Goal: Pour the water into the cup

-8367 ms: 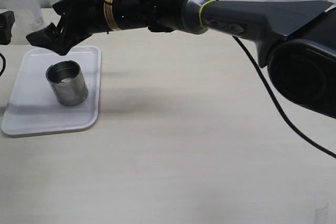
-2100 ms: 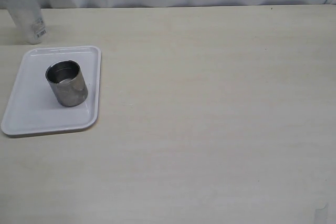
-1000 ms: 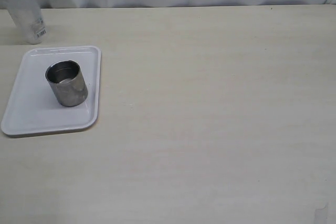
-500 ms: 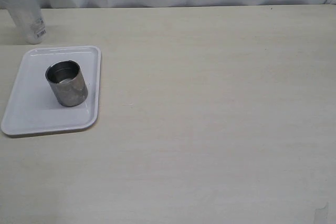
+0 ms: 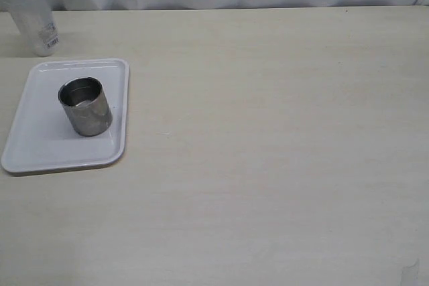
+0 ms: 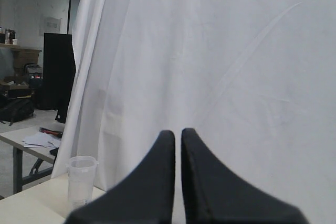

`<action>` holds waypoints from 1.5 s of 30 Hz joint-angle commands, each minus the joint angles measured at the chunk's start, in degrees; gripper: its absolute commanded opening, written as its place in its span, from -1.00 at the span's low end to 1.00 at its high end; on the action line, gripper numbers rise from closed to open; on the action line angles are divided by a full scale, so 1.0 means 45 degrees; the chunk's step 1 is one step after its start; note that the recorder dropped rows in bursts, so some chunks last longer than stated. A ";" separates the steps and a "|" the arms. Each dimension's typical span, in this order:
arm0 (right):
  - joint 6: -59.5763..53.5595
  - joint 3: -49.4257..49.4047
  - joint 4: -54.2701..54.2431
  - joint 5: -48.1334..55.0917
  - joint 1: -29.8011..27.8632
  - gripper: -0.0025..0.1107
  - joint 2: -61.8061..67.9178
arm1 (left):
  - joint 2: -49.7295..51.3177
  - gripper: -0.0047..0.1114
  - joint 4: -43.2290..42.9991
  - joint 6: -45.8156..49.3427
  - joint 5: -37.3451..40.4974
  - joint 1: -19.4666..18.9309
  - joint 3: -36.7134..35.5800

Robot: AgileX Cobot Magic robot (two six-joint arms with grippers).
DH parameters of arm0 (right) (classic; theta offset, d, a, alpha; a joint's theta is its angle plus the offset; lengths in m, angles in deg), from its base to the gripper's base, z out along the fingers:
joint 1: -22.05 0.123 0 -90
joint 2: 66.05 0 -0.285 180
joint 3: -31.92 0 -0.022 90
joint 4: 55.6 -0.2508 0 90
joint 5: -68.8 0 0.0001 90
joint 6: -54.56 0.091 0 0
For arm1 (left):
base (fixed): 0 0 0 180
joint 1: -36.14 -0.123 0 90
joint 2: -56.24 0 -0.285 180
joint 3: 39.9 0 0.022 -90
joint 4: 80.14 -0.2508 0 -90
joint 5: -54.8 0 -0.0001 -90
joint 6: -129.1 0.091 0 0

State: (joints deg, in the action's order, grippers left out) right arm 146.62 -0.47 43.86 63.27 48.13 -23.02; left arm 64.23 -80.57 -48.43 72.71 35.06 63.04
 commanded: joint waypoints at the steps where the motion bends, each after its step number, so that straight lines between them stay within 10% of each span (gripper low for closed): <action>1: 0.0057 -0.0058 -0.0010 0.0124 -0.0039 -0.88 -0.0024 | -0.0045 0.84 -0.0106 -0.0236 -0.0052 0.0086 -0.0035; 7: 0.0057 -0.0058 -0.0010 0.0124 -0.0039 -0.88 -0.0024 | -0.0045 0.76 -0.0106 -0.0261 -0.0052 0.0086 -0.0035; 19: 0.0057 -0.0058 -0.0010 0.0124 -0.0039 -0.88 -0.0024 | -0.0045 -0.92 -0.0083 -0.0261 -0.0052 0.0086 -0.0035; 45: 0.0057 -0.0058 -0.0010 0.0124 -0.0039 -0.88 -0.0024 | -0.0045 -0.92 -0.0083 -0.0187 -0.0052 0.0086 -0.0035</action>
State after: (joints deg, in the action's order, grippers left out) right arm 146.62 -0.47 43.86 63.27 48.13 -23.02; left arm 64.23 -80.89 -49.11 72.71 35.06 63.04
